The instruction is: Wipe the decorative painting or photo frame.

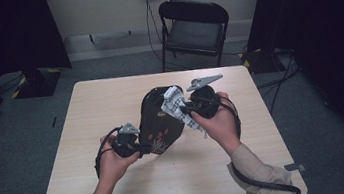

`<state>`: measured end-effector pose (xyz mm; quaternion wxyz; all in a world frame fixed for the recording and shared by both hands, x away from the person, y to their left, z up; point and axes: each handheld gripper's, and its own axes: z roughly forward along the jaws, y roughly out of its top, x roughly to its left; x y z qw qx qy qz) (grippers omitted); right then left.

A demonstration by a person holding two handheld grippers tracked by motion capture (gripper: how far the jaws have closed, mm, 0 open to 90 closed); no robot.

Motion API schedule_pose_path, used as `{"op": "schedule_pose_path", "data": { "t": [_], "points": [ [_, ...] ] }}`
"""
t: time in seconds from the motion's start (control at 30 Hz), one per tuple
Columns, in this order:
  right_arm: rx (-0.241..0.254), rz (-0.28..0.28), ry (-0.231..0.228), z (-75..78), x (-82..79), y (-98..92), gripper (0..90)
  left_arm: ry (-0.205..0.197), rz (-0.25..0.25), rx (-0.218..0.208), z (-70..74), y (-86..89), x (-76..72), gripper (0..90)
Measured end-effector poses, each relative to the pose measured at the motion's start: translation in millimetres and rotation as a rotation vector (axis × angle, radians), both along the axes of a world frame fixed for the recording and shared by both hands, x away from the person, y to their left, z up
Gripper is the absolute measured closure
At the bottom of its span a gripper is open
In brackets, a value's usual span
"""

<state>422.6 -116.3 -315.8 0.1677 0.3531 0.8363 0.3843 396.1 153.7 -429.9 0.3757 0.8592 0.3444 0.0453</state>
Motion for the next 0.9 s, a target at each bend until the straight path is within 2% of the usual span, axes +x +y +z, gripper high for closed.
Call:
{"op": "schedule_pose_path", "data": {
  "t": [0.1, 0.2, 0.57, 0.9],
  "points": [
    [-0.012, 0.002, 0.005, -1.5, 3.1, 5.7, 81.2, 0.000, 0.000, 0.000, 0.0, 0.1, 0.0, 78.6],
    [-0.009, 0.001, 0.019, -9.6, 4.2, 8.2, 81.3, -0.004, 0.003, -0.002, -0.4, -0.2, -0.3, 78.6],
    [-0.052, 0.010, 0.090, -60.2, -2.4, 10.6, 81.2, -0.004, 0.003, -0.004, -0.5, -0.1, -0.2, 78.6],
    [-0.048, 0.014, 0.164, -104.2, -9.4, 11.1, 81.2, -0.007, 0.010, -0.008, -0.9, 0.3, -0.1, 78.6]
  ]
}}
